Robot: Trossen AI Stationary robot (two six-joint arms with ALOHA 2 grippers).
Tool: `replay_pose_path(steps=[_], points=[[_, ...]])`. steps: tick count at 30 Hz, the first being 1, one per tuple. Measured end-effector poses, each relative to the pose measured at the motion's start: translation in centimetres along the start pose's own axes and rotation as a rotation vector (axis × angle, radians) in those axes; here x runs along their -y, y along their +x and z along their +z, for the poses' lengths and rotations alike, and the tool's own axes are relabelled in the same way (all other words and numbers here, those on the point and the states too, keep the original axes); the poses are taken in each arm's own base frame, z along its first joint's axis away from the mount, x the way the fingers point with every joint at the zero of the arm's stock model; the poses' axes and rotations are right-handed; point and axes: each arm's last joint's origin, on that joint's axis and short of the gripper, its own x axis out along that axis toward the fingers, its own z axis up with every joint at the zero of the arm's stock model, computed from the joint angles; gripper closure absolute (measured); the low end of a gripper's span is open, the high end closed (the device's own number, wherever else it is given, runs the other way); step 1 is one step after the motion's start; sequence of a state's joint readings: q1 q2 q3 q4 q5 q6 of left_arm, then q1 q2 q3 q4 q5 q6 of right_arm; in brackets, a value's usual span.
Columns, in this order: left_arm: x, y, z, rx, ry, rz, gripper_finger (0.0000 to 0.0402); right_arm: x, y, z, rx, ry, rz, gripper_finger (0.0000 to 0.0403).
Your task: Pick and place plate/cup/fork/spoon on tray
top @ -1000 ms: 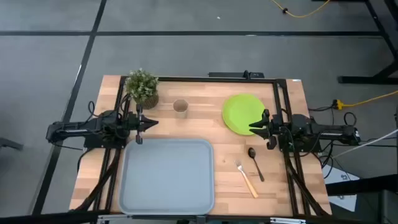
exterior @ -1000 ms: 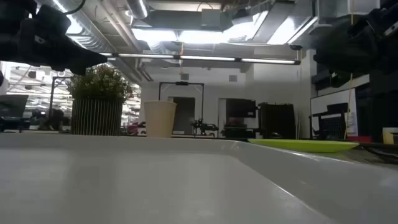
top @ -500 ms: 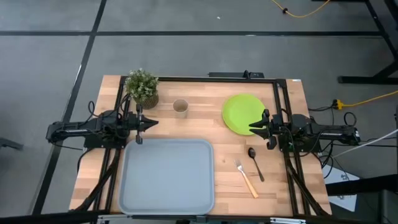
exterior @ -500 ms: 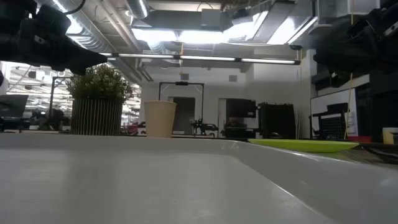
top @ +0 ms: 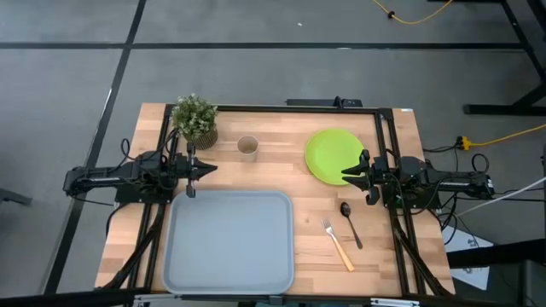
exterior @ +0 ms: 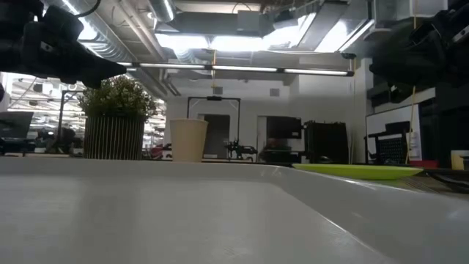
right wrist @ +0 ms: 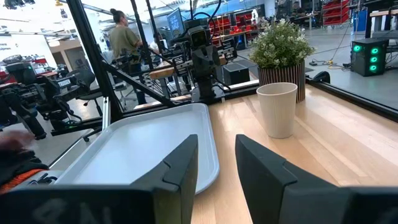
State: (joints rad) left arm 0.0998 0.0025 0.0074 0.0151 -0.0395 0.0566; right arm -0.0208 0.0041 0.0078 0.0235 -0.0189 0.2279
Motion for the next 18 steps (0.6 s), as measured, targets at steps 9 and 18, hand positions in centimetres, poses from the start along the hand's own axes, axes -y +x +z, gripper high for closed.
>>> replay_pose_path(steps=[9,18], points=[[0.0,0.0,0.0,0.003,0.0,0.001,0.0401,0.0,0.0,0.0,0.0,0.0,0.0,0.0291],[-0.2,-0.3,2.5,0.263,-0.108,0.004,0.0401,0.0,0.0,0.0,0.0,0.0,0.0,0.0291]])
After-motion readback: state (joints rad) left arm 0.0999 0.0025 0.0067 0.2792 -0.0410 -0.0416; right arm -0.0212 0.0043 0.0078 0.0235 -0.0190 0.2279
